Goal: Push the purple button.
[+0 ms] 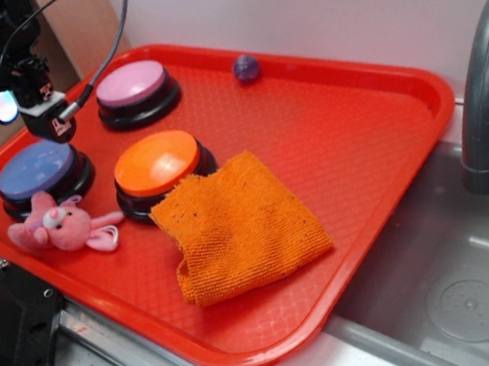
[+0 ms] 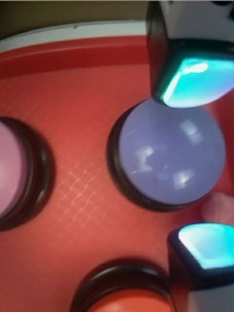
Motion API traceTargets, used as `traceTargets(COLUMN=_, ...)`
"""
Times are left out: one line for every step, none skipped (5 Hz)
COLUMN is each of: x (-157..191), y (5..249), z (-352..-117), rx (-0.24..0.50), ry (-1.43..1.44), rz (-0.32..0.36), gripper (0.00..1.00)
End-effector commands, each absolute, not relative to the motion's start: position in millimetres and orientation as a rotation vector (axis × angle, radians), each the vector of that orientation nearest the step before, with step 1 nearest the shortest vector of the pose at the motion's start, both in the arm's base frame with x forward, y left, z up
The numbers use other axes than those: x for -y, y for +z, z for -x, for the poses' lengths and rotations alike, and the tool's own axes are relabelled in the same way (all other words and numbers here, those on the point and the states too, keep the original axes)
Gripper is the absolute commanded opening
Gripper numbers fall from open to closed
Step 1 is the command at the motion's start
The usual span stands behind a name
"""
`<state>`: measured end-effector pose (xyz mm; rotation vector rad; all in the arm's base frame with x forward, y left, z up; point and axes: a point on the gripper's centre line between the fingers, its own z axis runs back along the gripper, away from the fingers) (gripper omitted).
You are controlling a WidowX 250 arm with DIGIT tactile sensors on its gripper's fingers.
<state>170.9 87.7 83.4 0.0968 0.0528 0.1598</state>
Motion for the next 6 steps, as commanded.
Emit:
traceTargets(x=-92, y=109, z=-181, rx=0.011, ry=0.171, rz=-0.104, gripper=1.0)
traceTargets(x=-90, y=114, z=-182, rx=0.006, ry=0.169, rz=-0.1, gripper=1.0)
traceTargets(x=-90, y=117, z=-181, rx=-0.002, ry=0.179, rz=-0.088, gripper=1.0)
traceTargets(x=-89, y=123, z=-181, rx=0.006, ry=0.18, rz=-0.086, gripper=1.0)
traceTargets(x=-88, y=127, z=-181, rx=0.014, ry=0.177, rz=-0.085, gripper=1.0)
traceTargets(x=-88, y=132, z=-182, rx=0.021, ry=0.176, rz=-0.079, gripper=1.0)
